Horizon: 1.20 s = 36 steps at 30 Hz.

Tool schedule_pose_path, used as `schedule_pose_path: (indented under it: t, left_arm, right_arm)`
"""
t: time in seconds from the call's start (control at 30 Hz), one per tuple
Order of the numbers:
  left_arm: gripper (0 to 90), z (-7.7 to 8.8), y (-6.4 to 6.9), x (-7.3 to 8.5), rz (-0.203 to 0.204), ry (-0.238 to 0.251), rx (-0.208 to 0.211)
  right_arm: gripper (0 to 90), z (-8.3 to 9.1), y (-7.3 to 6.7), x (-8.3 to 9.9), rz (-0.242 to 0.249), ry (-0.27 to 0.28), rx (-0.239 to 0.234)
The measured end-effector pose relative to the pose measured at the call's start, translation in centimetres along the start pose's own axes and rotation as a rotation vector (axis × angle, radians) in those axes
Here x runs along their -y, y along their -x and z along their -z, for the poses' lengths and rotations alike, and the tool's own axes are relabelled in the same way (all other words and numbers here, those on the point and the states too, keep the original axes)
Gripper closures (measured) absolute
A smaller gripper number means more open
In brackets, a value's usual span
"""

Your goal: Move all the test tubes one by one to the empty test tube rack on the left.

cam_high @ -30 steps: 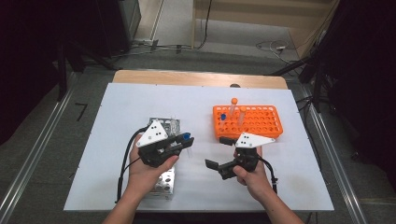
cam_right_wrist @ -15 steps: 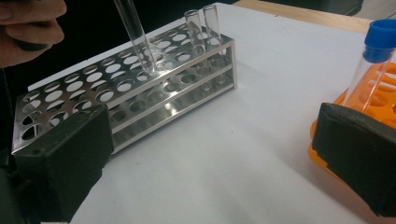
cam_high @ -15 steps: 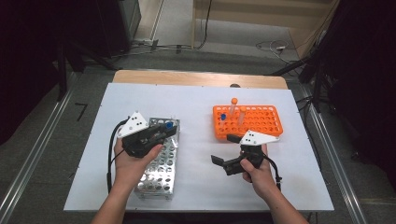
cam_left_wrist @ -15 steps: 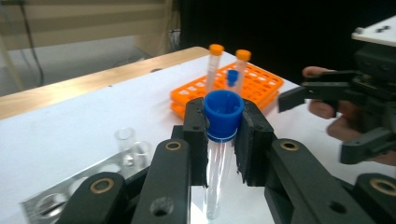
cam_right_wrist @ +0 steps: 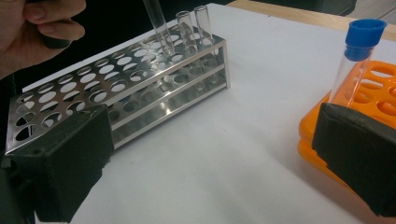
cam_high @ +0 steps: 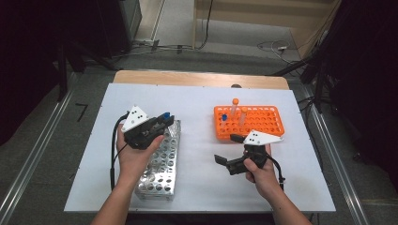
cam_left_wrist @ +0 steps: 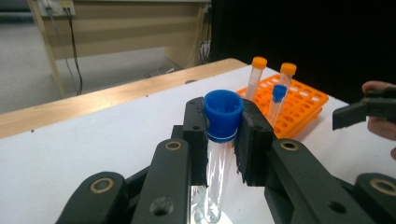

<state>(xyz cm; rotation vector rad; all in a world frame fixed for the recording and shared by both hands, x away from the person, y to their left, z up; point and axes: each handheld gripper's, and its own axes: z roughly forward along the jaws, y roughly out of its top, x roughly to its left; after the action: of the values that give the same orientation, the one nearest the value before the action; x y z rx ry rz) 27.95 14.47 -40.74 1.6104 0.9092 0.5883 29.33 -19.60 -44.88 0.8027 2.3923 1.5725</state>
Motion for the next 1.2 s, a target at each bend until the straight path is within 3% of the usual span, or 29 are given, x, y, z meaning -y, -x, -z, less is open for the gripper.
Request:
schedule_pose_path:
  t: [0.2, 0.4, 0.5, 0.7, 0.87, 1.1, 1.2]
  left_arm:
    - [76.7, -0.7, 0.0, 0.5, -0.026, -0.031, -0.017]
    - [76.7, -1.4, 0.2, 1.3, -0.041, -0.096, -0.018]
    - [76.6, -1.8, 0.1, 1.7, -0.034, -0.134, -0.009]
    - [76.2, -1.7, -0.5, 2.0, 0.028, -0.173, -0.001]
    - [73.9, -2.3, -0.2, 2.5, 0.028, -0.232, 0.014]
    - [66.1, -2.0, -0.1, 2.4, 0.045, -0.227, 0.046]
    - [57.3, -1.6, 0.0, 2.2, 0.053, -0.201, 0.071]
  right_arm:
    - [0.0, 0.0, 0.1, 0.1, 0.000, 0.000, 0.003]
    - [0.0, 0.1, 0.3, 0.0, 0.000, 0.001, 0.011]
    - [0.0, 0.1, 0.4, 0.1, -0.003, -0.001, 0.013]
    - [0.0, 0.2, 0.6, 0.2, -0.005, -0.002, 0.020]
    - [0.0, 0.2, 0.7, 0.2, -0.003, 0.000, 0.030]
    - [0.0, 0.3, 0.9, -0.1, -0.016, 0.008, 0.028]
    - [0.0, 0.3, 1.0, -0.3, -0.020, 0.016, 0.032]
